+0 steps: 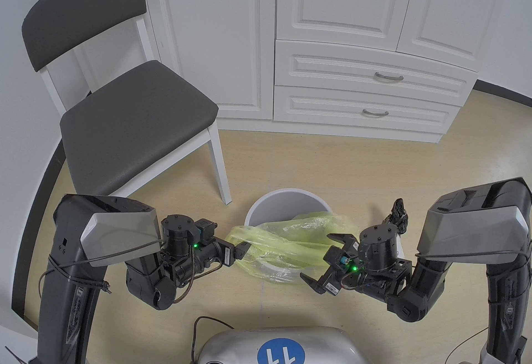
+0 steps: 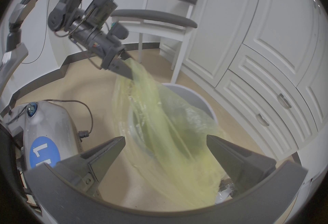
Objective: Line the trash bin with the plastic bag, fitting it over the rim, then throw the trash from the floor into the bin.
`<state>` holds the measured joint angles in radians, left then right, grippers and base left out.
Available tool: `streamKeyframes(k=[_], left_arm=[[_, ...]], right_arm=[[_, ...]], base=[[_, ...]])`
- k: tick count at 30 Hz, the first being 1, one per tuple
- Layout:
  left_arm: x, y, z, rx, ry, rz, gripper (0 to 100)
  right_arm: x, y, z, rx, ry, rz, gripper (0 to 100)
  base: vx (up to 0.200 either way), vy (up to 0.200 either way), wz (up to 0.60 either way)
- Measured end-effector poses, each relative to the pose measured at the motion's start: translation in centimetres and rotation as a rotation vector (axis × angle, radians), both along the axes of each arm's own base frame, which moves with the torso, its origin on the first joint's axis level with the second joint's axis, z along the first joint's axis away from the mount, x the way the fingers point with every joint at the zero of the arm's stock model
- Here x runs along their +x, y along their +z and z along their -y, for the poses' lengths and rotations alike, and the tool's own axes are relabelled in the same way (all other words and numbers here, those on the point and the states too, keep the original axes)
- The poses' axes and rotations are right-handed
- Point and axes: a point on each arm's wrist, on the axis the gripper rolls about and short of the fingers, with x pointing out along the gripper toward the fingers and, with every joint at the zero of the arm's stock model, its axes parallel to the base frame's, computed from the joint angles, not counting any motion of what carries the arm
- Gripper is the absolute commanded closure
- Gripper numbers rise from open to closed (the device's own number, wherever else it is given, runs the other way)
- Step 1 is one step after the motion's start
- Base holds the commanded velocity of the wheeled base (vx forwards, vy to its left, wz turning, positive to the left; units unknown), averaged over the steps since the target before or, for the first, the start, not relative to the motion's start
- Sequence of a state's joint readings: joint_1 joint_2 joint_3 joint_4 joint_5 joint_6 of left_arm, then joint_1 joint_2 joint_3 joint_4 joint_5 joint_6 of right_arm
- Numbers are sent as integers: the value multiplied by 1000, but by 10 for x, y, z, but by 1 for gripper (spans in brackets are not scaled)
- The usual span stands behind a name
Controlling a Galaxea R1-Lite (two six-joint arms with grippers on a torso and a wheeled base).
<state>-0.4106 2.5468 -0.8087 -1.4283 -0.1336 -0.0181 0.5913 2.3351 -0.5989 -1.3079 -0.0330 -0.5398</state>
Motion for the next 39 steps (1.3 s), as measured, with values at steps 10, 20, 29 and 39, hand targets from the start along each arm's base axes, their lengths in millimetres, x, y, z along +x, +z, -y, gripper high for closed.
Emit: streamKeyframes(k=[10, 20, 29, 39], left_arm=[[0, 1, 0, -3, 1, 3, 0], [1, 2, -1, -4, 1, 4, 0], [3, 4, -1, -13, 6, 22, 0], [6, 7, 0, -39, 10, 38, 0]], right_arm=[[16, -18, -14, -11, 1, -9, 0], [49, -22, -19, -5, -67, 15, 100], [85, -3, -24, 84, -138, 59, 100], [144, 34, -50, 309, -282, 216, 100]], base=[[0, 0, 0], [0, 0, 0], [0, 0, 0], [0, 0, 0]])
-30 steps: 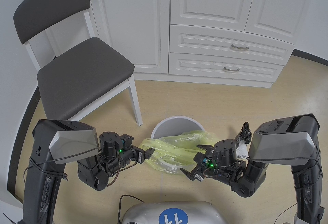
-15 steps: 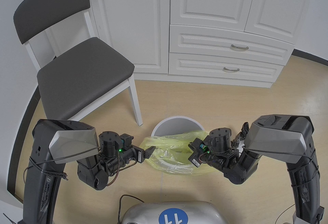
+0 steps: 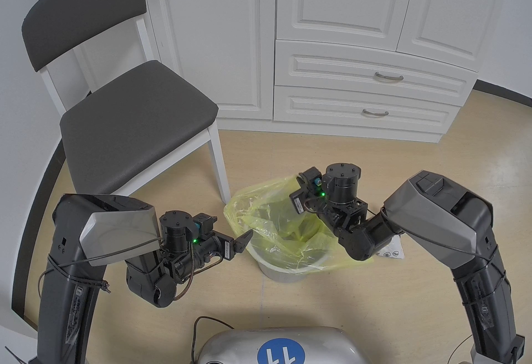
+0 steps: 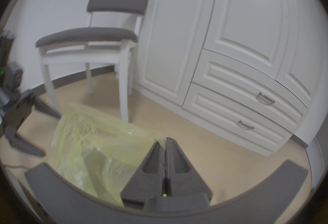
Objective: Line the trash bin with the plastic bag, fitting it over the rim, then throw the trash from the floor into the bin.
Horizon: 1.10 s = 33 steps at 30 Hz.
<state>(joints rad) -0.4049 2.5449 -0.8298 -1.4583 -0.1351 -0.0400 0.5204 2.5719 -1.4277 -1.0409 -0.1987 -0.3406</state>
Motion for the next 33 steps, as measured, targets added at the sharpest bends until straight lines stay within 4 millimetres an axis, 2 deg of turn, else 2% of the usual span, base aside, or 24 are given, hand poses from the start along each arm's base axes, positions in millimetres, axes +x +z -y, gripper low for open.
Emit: streamKeyframes(k=[6, 11, 12, 15, 20, 23, 28, 33], left_arm=[[1, 2, 1, -13, 1, 17, 0], [3, 4, 1, -32, 5, 29, 0], [3, 5, 2, -39, 6, 35, 0], [5, 7, 2, -55, 7, 49, 0], [6, 7, 3, -60, 7, 55, 0], [6, 8, 3, -63, 7, 60, 0], [6, 8, 3, -65, 7, 63, 0], [5, 8, 3, -64, 7, 61, 0]], right_arm=[[35, 6, -14, 122, -89, 112, 100], [58, -21, -14, 162, -167, 121, 100], [61, -29, -12, 167, -183, 110, 0], [68, -46, -5, 193, -223, 83, 0], [71, -53, -2, 240, -237, 71, 0], [71, -50, -2, 277, -241, 72, 0], [69, -30, -3, 299, -234, 85, 0], [57, -23, 1, 251, -218, 5, 0]], base=[[0, 0, 0], [0, 0, 0], [0, 0, 0], [0, 0, 0], [0, 0, 0], [0, 0, 0], [0, 0, 0], [0, 0, 0]])
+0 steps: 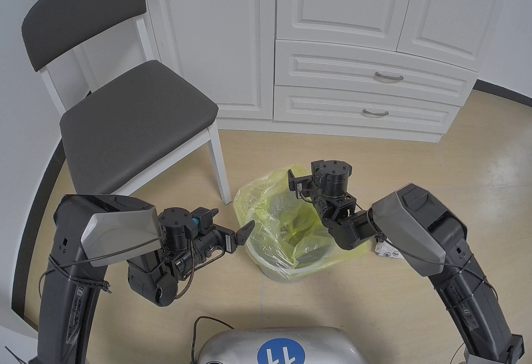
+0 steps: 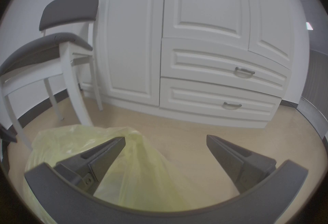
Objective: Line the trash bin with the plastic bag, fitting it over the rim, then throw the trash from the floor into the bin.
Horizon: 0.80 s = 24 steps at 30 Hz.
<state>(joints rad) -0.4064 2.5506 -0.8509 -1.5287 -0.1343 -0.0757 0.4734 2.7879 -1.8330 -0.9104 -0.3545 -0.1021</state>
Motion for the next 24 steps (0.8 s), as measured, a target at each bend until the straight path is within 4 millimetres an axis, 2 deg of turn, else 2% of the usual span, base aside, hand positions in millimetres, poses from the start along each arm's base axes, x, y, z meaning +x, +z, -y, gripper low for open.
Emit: streamKeyframes(k=[4, 8, 14, 18, 24], left_arm=[[-1, 0, -1, 1, 0, -2, 0], [-2, 2, -1, 2, 0, -3, 0], [-7, 8, -3, 1, -11, -4, 0], [-12, 16, -4, -1, -25, -3, 0], [-27, 34, -11, -12, -23, -13, 0]], right_arm=[[-20, 7, 8, -49, 22, -106, 0], [-49, 26, 21, -80, 39, -199, 0], [-99, 73, 46, -68, 43, -256, 0], [-141, 106, 68, -28, 33, -267, 0], [-192, 138, 96, 115, -46, -193, 0]], base=[[0, 0, 0], [0, 0, 0], [0, 0, 0], [0, 0, 0], [0, 0, 0]])
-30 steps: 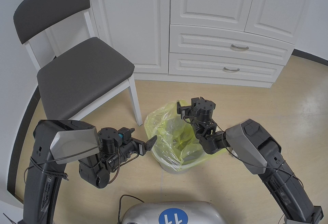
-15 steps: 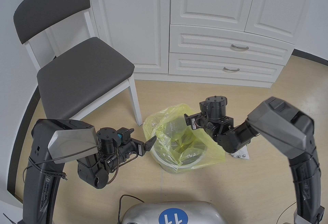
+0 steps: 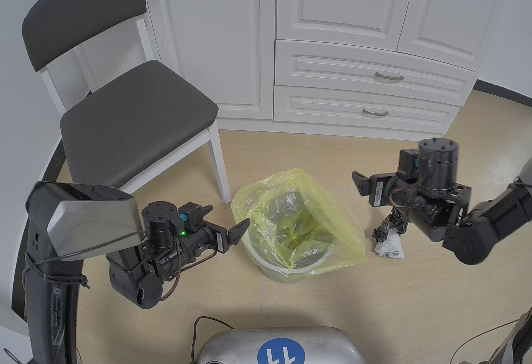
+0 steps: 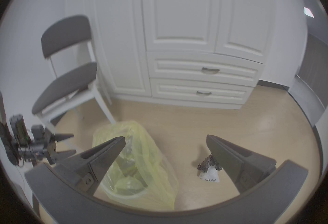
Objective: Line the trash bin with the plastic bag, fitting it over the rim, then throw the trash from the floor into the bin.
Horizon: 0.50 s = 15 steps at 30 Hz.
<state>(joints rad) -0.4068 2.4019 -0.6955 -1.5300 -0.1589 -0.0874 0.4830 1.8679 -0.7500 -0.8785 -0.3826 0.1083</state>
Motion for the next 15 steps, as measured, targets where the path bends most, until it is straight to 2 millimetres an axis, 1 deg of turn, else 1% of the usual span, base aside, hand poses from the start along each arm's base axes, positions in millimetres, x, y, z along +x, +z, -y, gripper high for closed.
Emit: streamKeyframes(k=[3, 6, 9, 13, 15], left_arm=[[-6, 15, -8, -30, 17, 0, 0], [-10, 29, -16, -61, 34, 8, 0], [-16, 47, -26, -87, 59, 31, 0], [-25, 67, -37, -110, 81, 62, 0], [-29, 77, -43, -122, 94, 82, 0]], right_arm=[[-21, 17, 11, 120, -41, 109, 0], [-41, 27, 22, 227, -79, 185, 0], [-65, 39, 36, 400, -118, 271, 0], [-85, 46, 50, 554, -163, 321, 0], [-95, 43, 56, 595, -206, 328, 0]], base=[[0, 0, 0], [0, 0, 0], [0, 0, 0], [0, 0, 0], [0, 0, 0]])
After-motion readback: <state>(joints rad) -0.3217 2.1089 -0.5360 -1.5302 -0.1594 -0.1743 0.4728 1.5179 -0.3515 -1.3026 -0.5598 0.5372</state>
